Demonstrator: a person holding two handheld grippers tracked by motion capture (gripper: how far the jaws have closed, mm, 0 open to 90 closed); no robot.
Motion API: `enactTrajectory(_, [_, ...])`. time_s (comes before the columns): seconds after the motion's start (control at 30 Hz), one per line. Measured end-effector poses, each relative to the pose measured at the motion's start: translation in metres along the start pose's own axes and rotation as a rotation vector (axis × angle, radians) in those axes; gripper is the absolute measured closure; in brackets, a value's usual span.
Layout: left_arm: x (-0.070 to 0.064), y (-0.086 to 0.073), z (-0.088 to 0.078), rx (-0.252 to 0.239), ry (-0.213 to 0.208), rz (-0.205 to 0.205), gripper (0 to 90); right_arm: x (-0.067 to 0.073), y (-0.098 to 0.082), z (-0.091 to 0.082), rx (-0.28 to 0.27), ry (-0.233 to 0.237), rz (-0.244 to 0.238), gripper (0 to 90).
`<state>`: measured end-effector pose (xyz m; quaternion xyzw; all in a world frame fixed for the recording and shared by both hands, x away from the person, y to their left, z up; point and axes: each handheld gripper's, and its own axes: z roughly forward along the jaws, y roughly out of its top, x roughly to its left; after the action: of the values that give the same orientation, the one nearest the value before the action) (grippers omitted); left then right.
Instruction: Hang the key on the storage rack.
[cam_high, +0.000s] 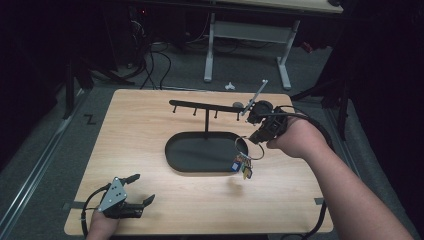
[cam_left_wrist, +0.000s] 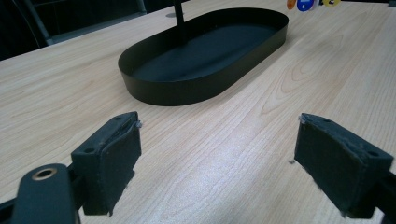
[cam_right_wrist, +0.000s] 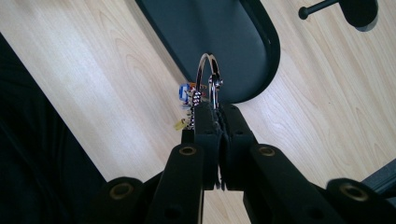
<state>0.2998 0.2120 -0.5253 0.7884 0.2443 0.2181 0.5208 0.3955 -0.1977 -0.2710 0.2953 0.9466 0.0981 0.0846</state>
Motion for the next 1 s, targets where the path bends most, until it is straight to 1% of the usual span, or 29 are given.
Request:
enactTrajectory(0.17, [0.000, 0.000, 0.000, 0.000, 0.001, -0.001, 15.0, -0.001, 0.002, -0.001, 0.006, -0.002, 0.008, 87.6])
enactTrajectory(0.2, [0.000, 0.000, 0.000, 0.000, 0.001, -0.001, 15.0, -0.003, 0.002, 0.000, 0.002, -0.005, 0.000, 87.7])
enactTrajectory(0.23, [0.000, 0.000, 0.000, 0.000, 0.001, -0.001, 15.0, -0.003, 0.003, 0.000, 0.004, -0.008, 0.006, 87.7])
enactTrajectory(0.47, [0.000, 0.000, 0.000, 0.003, -0.001, -0.002, 15.0, -0.010, 0.008, 0.008, 0.010, -0.009, 0.011, 87.6])
enactTrajectory(0.53, [0.000, 0.000, 0.000, 0.003, -0.002, -0.002, 15.0, -0.012, 0.011, 0.009, 0.012, -0.011, 0.022, 87.6])
enactTrajectory(0.6, [0.000, 0.000, 0.000, 0.003, -0.002, -0.002, 15.0, -0.014, 0.013, 0.012, 0.008, -0.011, 0.016, 87.6])
enactTrajectory(0.67, [0.000, 0.000, 0.000, 0.000, 0.000, -0.004, 15.0, -0.017, 0.017, 0.013, 0.009, -0.011, 0.026, 87.6])
enactTrajectory(0.77, [0.000, 0.000, 0.000, 0.001, -0.001, -0.003, 15.0, -0.022, 0.021, 0.016, -0.003, -0.009, 0.025, 87.7])
enactTrajectory(0.8, [0.000, 0.000, 0.000, 0.002, -0.001, -0.003, 15.0, -0.022, 0.023, 0.017, 0.001, -0.009, 0.036, 87.6])
enactTrajectory(0.87, [0.000, 0.000, 0.000, 0.002, -0.001, -0.003, 15.0, -0.026, 0.026, 0.019, -0.001, -0.014, 0.031, 87.7])
enactTrajectory(0.93, [0.000, 0.000, 0.000, 0.002, -0.001, -0.002, 15.0, -0.029, 0.029, 0.021, -0.003, -0.009, 0.047, 87.6])
enactTrajectory(1.0, [0.000, 0.000, 0.000, 0.002, -0.001, -0.003, 15.0, -0.032, 0.032, 0.023, -0.007, -0.011, 0.054, 87.6])
